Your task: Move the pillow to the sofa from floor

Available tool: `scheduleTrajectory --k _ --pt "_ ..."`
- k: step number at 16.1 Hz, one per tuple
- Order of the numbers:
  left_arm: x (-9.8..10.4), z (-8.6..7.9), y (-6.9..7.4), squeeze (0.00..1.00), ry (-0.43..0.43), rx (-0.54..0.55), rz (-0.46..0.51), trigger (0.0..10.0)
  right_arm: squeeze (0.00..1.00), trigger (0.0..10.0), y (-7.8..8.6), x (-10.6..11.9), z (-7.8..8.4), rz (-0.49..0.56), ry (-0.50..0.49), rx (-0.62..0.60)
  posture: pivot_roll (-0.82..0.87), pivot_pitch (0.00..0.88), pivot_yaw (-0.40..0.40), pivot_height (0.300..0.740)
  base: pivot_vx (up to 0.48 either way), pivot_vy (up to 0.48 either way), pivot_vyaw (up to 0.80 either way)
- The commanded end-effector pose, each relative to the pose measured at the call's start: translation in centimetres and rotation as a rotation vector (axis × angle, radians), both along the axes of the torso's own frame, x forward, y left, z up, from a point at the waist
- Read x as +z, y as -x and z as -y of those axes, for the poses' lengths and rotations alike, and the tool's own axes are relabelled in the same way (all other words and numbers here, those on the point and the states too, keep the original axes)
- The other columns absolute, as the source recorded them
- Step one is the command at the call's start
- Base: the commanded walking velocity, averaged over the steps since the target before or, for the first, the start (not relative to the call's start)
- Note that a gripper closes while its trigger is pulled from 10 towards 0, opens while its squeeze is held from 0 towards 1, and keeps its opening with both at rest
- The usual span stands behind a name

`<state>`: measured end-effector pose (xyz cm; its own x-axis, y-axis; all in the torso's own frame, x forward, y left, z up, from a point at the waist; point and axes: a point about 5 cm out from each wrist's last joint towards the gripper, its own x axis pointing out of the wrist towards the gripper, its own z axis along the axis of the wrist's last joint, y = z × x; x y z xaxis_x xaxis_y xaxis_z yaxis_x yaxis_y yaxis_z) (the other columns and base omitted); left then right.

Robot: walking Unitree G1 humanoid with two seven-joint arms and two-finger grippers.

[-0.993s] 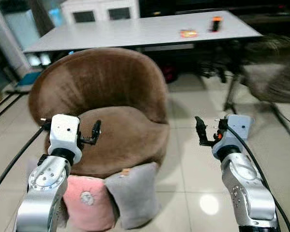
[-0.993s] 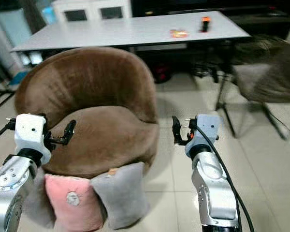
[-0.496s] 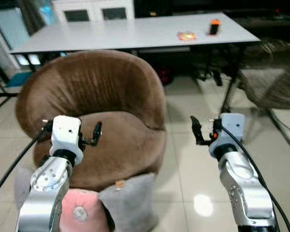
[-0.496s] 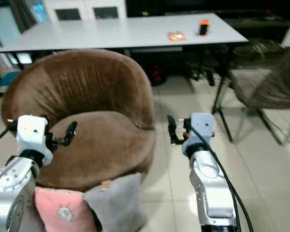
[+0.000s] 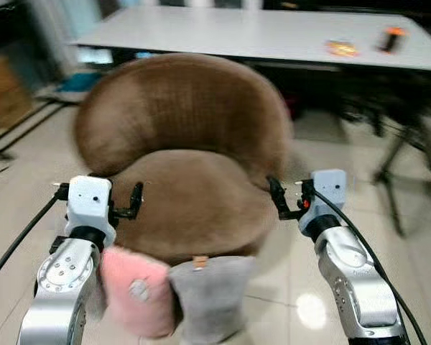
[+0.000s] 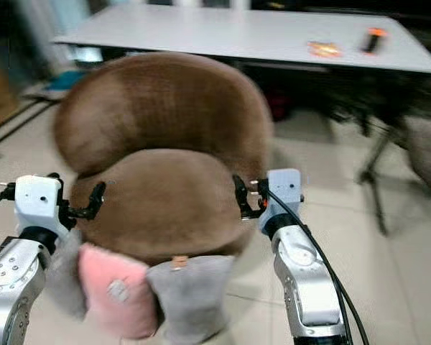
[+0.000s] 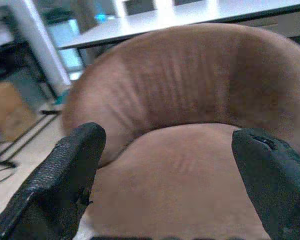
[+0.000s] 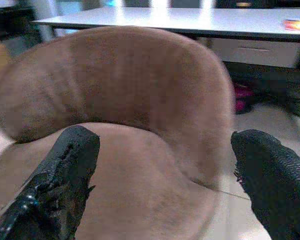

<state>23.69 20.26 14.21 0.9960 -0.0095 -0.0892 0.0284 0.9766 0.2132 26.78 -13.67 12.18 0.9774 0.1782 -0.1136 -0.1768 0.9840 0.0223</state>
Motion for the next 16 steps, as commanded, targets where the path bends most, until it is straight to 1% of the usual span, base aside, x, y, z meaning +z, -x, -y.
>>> scheduleTrajectory --k 1,3,5,6,10,11,13,16 --pt "0.3 0.0 0.19 0.0 -0.021 -0.003 0.012 10.0 0.0 10.0 0.03 -0.08 -0.43 -0.001 -0.018 0.02 -0.11 0.0 0.042 0.74 0.0 -0.379 0.8" --pt "0.32 -0.02 0.21 0.0 -0.023 -0.003 0.013 10.0 0.0 10.0 0.01 -0.08 -0.49 0.0 -0.021 0.021 -0.1 0.0 0.042 0.74 0.0 -0.381 0.8" --pt "0.39 -0.06 0.2 0.0 -0.029 -0.001 0.017 10.0 0.0 10.0 -0.03 -0.16 -0.59 -0.002 -0.04 0.009 -0.1 0.0 0.046 0.74 0.0 -0.39 0.0" --pt "0.4 -0.08 0.1 0.0 -0.034 0.001 0.018 10.0 0.0 10.0 -0.03 -0.37 -0.64 -0.023 -0.064 0.005 -0.11 0.0 0.049 0.74 0.0 -0.39 0.0" --pt "0.48 -0.06 -0.21 0.0 -0.039 0.002 0.023 10.0 0.0 10.0 -0.07 -0.37 -0.45 -0.025 -0.05 -0.001 -0.11 0.0 0.054 0.74 0.0 -0.384 0.0" --pt "0.54 -0.04 -0.27 0.0 -0.026 0.007 0.03 10.0 0.0 10.0 -0.09 -0.36 -0.42 -0.024 -0.051 -0.003 -0.11 0.0 0.054 0.74 0.0 -0.274 0.0" --pt "0.76 -0.12 -0.38 0.0 0.007 0.026 0.05 10.0 0.0 10.0 -0.11 -0.26 -0.41 -0.015 -0.052 -0.008 -0.11 0.0 0.052 0.74 0.0 0.0 0.0" --pt "0.92 -0.27 -0.43 0.0 -0.015 0.031 0.066 10.0 0.0 10.0 -0.11 -0.14 -0.36 0.011 -0.024 -0.008 -0.11 0.0 0.05 0.74 0.0 0.0 0.0"
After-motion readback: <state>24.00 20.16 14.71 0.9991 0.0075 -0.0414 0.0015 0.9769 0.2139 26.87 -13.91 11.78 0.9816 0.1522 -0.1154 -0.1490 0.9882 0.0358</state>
